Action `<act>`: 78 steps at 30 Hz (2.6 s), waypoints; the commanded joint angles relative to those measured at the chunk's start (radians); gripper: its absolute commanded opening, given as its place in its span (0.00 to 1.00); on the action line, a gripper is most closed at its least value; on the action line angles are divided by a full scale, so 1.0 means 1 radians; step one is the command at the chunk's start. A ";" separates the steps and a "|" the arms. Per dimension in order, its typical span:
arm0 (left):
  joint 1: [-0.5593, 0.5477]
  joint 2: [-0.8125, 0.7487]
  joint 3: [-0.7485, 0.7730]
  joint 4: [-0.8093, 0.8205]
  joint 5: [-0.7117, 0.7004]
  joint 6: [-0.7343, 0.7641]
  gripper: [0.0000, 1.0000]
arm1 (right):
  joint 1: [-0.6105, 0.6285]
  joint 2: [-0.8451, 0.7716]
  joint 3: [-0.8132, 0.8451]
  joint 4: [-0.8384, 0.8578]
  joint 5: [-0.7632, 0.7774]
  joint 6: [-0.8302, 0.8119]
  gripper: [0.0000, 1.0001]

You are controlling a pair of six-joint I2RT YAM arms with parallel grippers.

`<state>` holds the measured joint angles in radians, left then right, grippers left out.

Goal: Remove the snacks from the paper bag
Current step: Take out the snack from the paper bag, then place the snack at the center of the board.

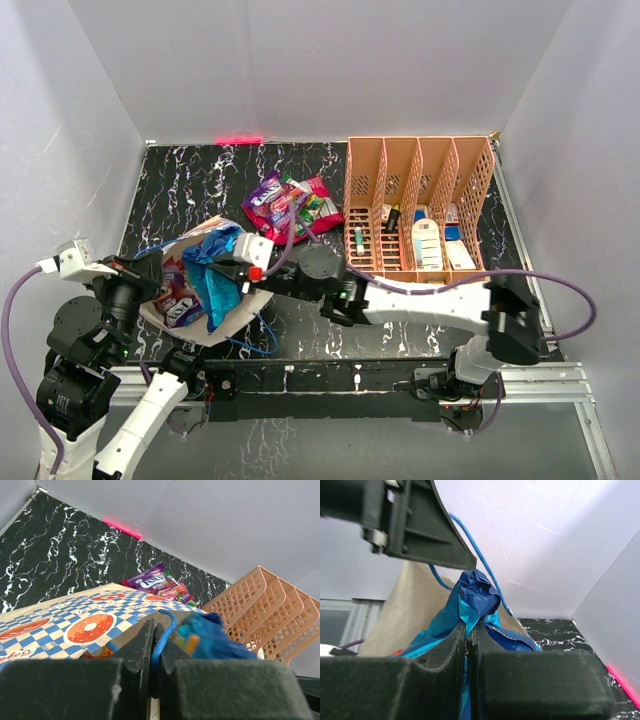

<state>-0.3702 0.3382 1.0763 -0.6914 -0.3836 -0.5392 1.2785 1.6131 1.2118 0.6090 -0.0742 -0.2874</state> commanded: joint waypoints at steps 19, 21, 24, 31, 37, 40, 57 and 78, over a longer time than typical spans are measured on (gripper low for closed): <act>-0.001 0.044 0.035 -0.039 -0.069 -0.004 0.00 | -0.042 -0.193 0.382 -0.181 0.312 -0.347 0.07; -0.002 0.047 0.046 -0.048 -0.071 -0.003 0.00 | -0.090 -0.146 0.430 -0.199 0.309 -0.339 0.07; -0.001 0.047 0.057 -0.057 -0.077 -0.002 0.00 | -0.199 -0.085 0.477 -0.212 0.254 -0.268 0.07; -0.001 0.051 0.078 -0.069 -0.084 0.001 0.00 | -0.384 0.108 0.581 -0.300 0.245 -0.239 0.07; -0.002 0.054 0.080 -0.071 -0.084 0.005 0.00 | -0.493 0.273 0.597 -0.389 0.196 -0.205 0.07; -0.001 0.059 0.080 -0.071 -0.078 0.005 0.00 | -0.518 0.326 0.598 -0.420 0.198 -0.234 0.07; -0.001 0.075 0.060 -0.041 -0.066 0.012 0.00 | -0.590 0.514 0.721 -0.541 0.052 -0.332 0.07; -0.001 0.079 0.056 -0.047 -0.068 0.015 0.00 | -0.590 0.763 0.713 -0.453 -0.072 -0.044 0.08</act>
<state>-0.3702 0.4034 1.1271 -0.7605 -0.4496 -0.5320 0.6872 2.3337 1.9247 0.0811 -0.1081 -0.4458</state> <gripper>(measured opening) 0.007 0.077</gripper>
